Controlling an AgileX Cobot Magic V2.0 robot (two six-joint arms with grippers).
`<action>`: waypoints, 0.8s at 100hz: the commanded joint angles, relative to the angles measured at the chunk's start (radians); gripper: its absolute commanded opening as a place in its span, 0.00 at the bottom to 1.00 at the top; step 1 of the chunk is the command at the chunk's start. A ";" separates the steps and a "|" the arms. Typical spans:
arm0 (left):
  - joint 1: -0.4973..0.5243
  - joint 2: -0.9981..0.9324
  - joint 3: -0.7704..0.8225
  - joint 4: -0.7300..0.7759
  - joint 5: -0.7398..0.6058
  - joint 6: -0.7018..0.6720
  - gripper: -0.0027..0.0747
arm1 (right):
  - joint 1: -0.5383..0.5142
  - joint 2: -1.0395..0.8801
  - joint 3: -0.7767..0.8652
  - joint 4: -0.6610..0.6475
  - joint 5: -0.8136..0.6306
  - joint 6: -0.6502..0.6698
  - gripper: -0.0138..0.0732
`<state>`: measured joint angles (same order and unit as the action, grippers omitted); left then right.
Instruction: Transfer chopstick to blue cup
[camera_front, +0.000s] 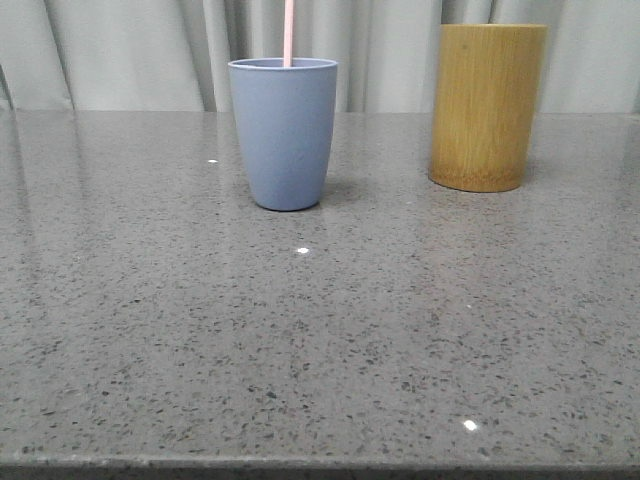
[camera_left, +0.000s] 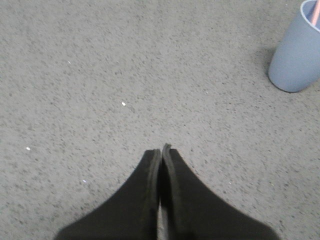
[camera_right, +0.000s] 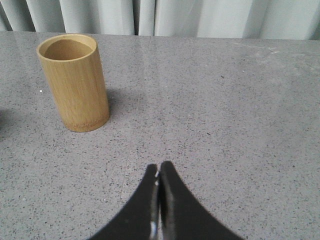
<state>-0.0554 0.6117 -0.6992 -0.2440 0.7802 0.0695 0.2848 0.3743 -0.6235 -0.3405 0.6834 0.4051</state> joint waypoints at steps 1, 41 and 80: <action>-0.010 -0.016 -0.007 0.017 -0.140 -0.003 0.01 | -0.006 0.008 -0.023 -0.023 -0.065 -0.002 0.08; -0.008 -0.421 0.407 0.180 -0.515 -0.009 0.01 | -0.006 0.008 -0.023 -0.023 -0.065 -0.002 0.08; 0.003 -0.643 0.612 0.265 -0.606 -0.121 0.01 | -0.006 0.009 -0.023 -0.023 -0.064 -0.002 0.08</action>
<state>-0.0554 -0.0036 -0.0820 -0.0062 0.2932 0.0179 0.2848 0.3743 -0.6235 -0.3405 0.6872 0.4051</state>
